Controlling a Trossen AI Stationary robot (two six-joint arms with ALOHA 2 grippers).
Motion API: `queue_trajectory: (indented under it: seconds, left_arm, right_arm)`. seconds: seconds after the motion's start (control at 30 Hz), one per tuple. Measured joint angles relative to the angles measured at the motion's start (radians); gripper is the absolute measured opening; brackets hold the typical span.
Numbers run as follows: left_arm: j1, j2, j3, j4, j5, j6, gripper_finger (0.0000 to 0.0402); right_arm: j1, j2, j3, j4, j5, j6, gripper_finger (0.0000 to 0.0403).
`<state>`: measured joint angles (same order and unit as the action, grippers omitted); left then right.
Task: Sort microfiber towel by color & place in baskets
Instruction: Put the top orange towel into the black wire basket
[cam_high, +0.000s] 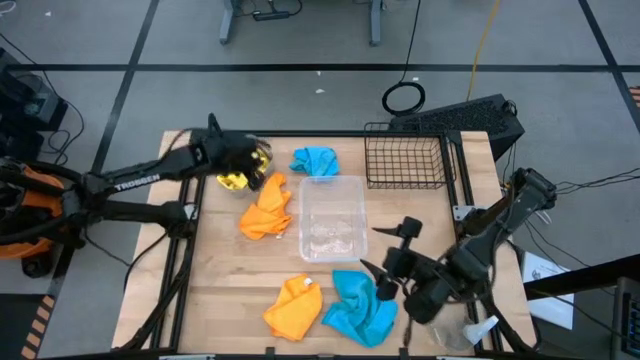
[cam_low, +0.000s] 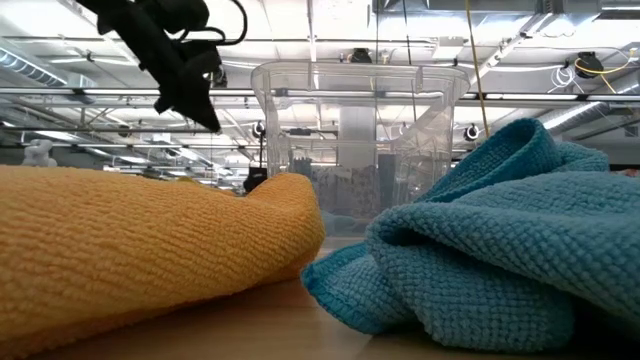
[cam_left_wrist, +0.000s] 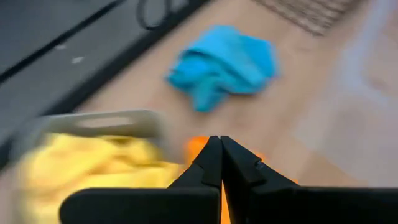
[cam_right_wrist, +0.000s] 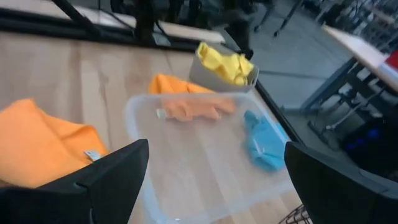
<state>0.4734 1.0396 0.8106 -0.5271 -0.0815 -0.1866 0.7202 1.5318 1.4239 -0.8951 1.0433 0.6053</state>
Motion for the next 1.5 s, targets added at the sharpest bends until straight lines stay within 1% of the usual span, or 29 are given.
queue_trajectory:
  seconds: [0.07, 0.13, 0.23, 0.4, 0.5, 0.57, 0.63, 0.73, 0.9, 0.97, 1.07, 1.13, 1.3, 1.5]
  left_arm:
    - [-0.081, -0.004, -0.046, 0.05, -0.005, -0.043, 0.0004]
    - [-0.156, -0.004, -0.09, 0.102, -0.031, -0.09, 0.0004]
    - [-0.258, -0.004, -0.153, 0.237, -0.093, -0.145, 0.0004]
    - [-0.4, -0.003, -0.262, 0.473, -0.143, -0.149, 0.0004]
    - [-0.469, 0.009, -0.322, 0.601, -0.202, -0.149, 0.0009]
    - [-0.492, 0.018, -0.334, 0.595, -0.233, -0.156, 0.0022]
    - [-0.51, 0.018, -0.333, 0.54, -0.253, -0.187, 0.0044]
    - [-0.537, 0.019, -0.333, 0.448, -0.283, -0.227, 0.0084]
    - [-0.582, 0.044, -0.333, 0.346, -0.335, -0.31, 0.0153]
    - [-0.605, 0.07, -0.332, 0.339, -0.343, -0.332, 0.0178]
    - [-0.633, 0.118, -0.332, 0.34, -0.35, -0.332, 0.021]
    - [-0.64, 0.153, -0.332, 0.338, -0.374, -0.332, 0.0227]
    - [-0.645, 0.263, -0.332, 0.354, -0.39, -0.333, 0.0253]
    - [-0.644, 0.406, -0.33, 0.414, -0.375, -0.328, 0.0251]
  right_arm:
    - [-0.039, 0.0, 0.0, 0.001, -0.04, -0.013, 0.0367]
    - [-0.08, 0.0, 0.0, 0.001, -0.08, -0.04, 0.0367]
    - [-0.143, 0.0, 0.0, 0.015, -0.124, -0.096, 0.0367]
    - [-0.245, 0.0, 0.0, 0.083, -0.196, -0.161, 0.0367]
    - [-0.289, 0.0, 0.0, 0.121, -0.214, -0.165, 0.0367]
    - [-0.305, 0.0, 0.0, 0.148, -0.213, -0.163, 0.0367]
    - [-0.313, 0.0, 0.0, 0.175, -0.213, -0.165, 0.0367]
    - [-0.313, 0.003, -0.003, 0.201, -0.212, -0.15, 0.0367]
    - [-0.3, 0.007, -0.072, 0.303, -0.213, -0.149, 0.0367]
    - [-0.298, 0.006, -0.104, 0.343, -0.213, -0.146, 0.0367]
    - [-0.29, 0.006, -0.13, 0.346, -0.212, -0.117, 0.0367]
    - [-0.284, 0.006, -0.142, 0.352, -0.208, -0.1, 0.0367]
    - [-0.267, 0.006, -0.178, 0.414, -0.205, -0.077, 0.0367]
    - [-0.227, 0.006, -0.192, 0.468, -0.207, -0.074, 0.0367]
